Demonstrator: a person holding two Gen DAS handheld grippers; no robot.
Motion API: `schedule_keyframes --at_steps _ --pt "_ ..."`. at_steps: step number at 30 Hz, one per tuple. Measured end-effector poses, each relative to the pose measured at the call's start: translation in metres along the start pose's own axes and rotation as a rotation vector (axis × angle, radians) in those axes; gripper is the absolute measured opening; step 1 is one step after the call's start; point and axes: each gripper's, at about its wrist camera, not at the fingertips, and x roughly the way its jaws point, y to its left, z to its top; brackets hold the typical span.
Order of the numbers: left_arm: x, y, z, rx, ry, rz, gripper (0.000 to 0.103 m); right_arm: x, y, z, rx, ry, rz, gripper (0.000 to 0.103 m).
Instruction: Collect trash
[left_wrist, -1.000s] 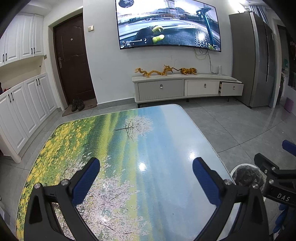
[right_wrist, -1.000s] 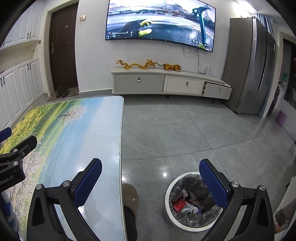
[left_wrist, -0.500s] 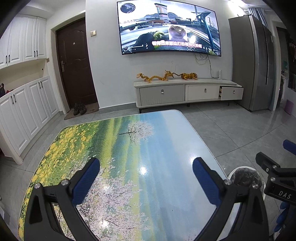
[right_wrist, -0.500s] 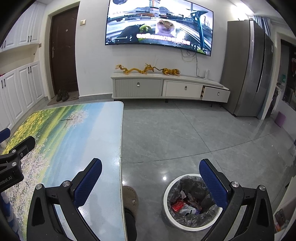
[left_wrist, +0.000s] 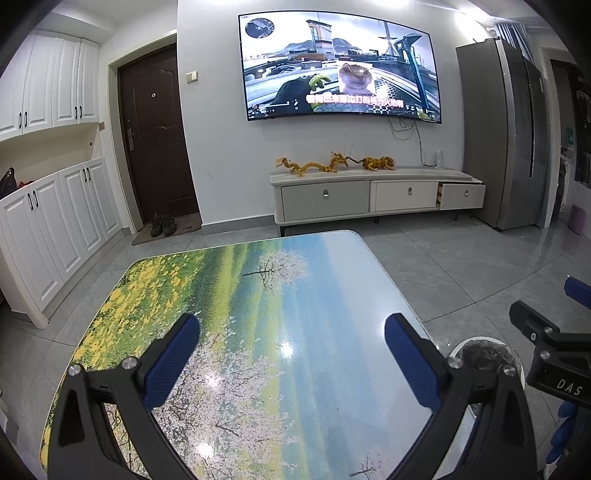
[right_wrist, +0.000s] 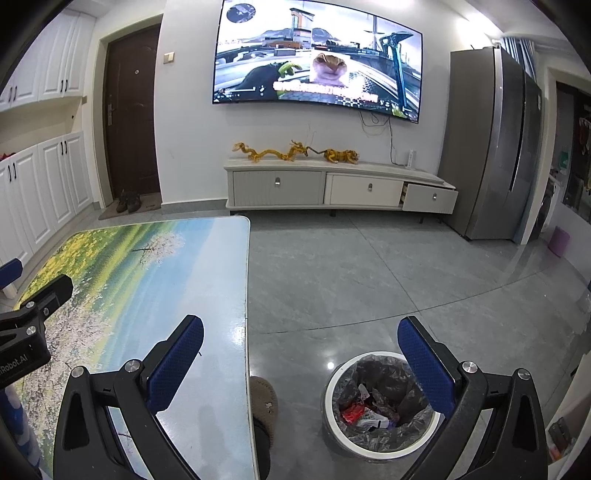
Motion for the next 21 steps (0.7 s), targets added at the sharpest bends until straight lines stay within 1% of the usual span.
schedule_keyframes --at_steps 6,14,21 --pt "-0.013 -0.005 -0.001 0.003 -0.007 0.003 0.101 -0.014 -0.006 0.001 0.013 -0.024 0.006 0.103" --pt "-0.035 -0.010 -0.003 0.003 -0.028 0.005 0.101 -0.038 -0.021 0.000 0.041 -0.073 -0.010 0.103" --pt "-0.048 -0.013 -0.004 0.000 -0.038 -0.003 0.101 -0.051 -0.027 -0.003 0.049 -0.096 -0.015 0.103"
